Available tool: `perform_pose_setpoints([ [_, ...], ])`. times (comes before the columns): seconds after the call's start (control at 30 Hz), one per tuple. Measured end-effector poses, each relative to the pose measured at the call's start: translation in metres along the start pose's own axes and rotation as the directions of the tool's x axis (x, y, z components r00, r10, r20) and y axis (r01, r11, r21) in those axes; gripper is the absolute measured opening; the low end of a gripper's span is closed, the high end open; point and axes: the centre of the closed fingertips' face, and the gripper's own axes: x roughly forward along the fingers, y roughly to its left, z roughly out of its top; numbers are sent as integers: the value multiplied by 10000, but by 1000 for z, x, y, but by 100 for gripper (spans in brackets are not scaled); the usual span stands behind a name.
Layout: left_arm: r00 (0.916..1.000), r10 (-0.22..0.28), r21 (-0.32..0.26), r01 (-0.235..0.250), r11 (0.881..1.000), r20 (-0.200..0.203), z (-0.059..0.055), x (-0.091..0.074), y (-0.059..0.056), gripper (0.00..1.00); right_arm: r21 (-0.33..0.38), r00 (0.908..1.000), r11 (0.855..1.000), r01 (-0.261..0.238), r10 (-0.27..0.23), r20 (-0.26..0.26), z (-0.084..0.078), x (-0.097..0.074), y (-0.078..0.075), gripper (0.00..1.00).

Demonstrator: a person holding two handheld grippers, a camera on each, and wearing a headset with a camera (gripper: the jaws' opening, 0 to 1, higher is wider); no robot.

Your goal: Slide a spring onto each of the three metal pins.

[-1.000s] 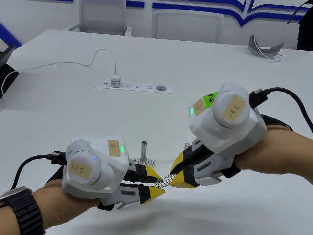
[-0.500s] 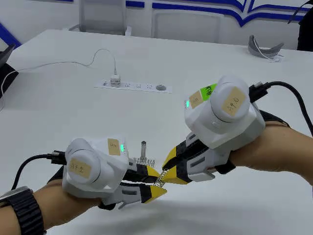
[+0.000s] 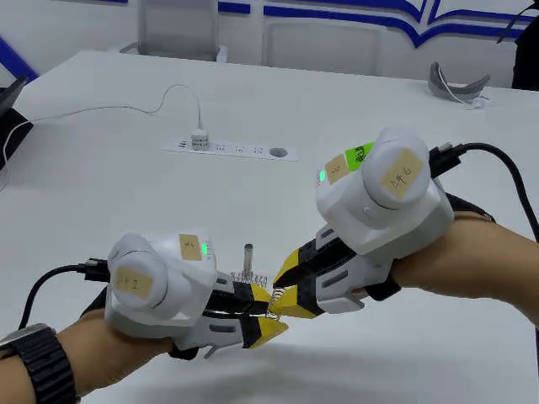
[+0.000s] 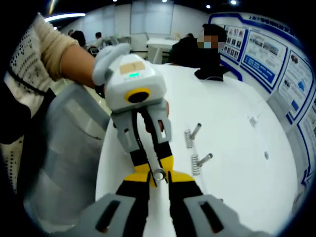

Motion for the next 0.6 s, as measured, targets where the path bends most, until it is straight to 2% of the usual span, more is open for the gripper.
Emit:
perform_pose_setpoints([
  [0.3, 9997, 53, -275, -46, 9996, 254, 5, -1, 2, 11, 248, 9996, 9996, 135, -141, 249, 0, 3, -3, 13],
  [0.6, 9992, 131, -412, -115, 9991, 376, 5, -2, 3, 11, 348, 9994, 9993, 160, -171, 314, 2, 4, -4, 12],
])
